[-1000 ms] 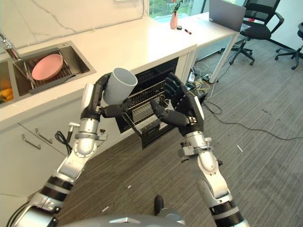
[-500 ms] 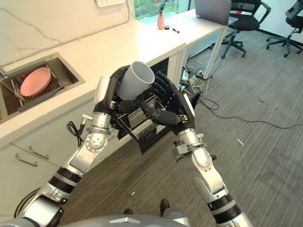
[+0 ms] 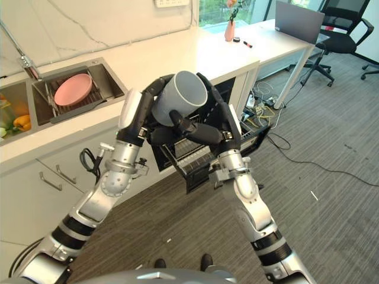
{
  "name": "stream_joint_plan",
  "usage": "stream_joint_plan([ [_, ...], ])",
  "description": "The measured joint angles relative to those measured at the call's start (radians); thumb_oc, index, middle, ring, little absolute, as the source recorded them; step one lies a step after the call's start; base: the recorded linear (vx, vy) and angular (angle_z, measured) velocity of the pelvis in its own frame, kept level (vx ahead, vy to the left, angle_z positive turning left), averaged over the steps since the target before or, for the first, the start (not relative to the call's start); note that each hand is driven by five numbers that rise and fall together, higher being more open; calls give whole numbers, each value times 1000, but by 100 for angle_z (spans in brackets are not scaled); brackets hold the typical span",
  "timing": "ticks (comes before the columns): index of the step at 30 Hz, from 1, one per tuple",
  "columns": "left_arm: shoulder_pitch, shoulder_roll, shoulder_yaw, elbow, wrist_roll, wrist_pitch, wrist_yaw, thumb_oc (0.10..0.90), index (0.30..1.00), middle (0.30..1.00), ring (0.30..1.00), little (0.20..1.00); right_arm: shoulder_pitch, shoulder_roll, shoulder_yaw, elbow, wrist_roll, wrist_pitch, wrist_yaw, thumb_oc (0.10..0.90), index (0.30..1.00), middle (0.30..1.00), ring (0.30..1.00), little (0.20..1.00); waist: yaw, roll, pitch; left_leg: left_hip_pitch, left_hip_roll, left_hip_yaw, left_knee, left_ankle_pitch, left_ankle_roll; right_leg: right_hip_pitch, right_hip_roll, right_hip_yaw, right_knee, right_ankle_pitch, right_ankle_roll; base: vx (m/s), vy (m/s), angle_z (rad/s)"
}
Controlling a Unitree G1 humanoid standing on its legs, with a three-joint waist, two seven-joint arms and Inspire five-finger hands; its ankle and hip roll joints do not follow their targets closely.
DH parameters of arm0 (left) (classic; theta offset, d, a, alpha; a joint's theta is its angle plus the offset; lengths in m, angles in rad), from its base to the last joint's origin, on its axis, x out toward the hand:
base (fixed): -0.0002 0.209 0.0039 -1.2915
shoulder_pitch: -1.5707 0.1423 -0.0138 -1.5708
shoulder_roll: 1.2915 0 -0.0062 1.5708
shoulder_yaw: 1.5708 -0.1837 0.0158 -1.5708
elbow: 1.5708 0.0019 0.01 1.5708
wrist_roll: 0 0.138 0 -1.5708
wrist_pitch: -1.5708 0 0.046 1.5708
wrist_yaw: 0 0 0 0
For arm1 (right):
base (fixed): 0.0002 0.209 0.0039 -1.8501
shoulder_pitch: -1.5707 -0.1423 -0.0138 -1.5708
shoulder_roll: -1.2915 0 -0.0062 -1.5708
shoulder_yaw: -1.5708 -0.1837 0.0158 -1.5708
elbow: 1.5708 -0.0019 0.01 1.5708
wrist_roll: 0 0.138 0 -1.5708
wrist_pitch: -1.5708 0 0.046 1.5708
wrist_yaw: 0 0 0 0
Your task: Place the dishes in the dishwasher.
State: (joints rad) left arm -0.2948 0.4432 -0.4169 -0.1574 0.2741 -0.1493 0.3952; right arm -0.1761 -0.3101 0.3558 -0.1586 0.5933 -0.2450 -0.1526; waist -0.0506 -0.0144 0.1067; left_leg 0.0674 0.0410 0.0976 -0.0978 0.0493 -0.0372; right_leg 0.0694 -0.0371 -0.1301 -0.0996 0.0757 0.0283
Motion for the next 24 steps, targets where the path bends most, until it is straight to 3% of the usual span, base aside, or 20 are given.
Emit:
stream_joint_plan([
  [6, -5, 21, 1, 0, -92, 2, -18, 400, 300, 300, 300, 300, -45, 33, 38, 50, 38, -12, -13, 800, 900, 900, 900, 900, 15, -24, -16, -5, -2, -21, 6, 10, 9, 0, -1, -19, 1, 1, -5, -15, 6, 10],
  [9, -5, 27, 0, 0, -173, 8, -26, 400, 300, 300, 300, 300, -69, 40, 58, 76, 40, -13, -23, 552, 528, 528, 528, 528, 22, -25, -16, -6, -6, -27, 6, 10, 10, 2, -6, -27, 1, 0, -3, -19, 10, 10],
  [10, -5, 31, 1, 0, -190, 10, -26, 400, 300, 300, 300, 300, -75, 46, 60, 84, 40, -13, -24, 496, 444, 444, 444, 444, 25, -25, -16, -7, -7, -28, 6, 10, 10, 1, -7, -27, 1, 0, -3, 30, 20, 4],
  [11, -5, 35, 2, 0, -198, 13, -26, 400, 300, 300, 300, 300, -77, 50, 63, 87, 40, -13, -25, 400, 300, 300, 300, 300, 31, -25, -16, -7, -9, -28, 6, 10, 10, 2, -8, -27, 1, 0, -3, 36, 18, 1],
  [24, -5, 80, 9, 1, -244, 35, -54, 400, 300, 300, 300, 300, -77, 26, 74, 134, 51, -34, -5, 400, 300, 300, 300, 300, 34, -25, -16, -9, -11, -34, 4, 12, 12, 3, -10, -34, 1, -1, -2, -1, 1, 1],
])
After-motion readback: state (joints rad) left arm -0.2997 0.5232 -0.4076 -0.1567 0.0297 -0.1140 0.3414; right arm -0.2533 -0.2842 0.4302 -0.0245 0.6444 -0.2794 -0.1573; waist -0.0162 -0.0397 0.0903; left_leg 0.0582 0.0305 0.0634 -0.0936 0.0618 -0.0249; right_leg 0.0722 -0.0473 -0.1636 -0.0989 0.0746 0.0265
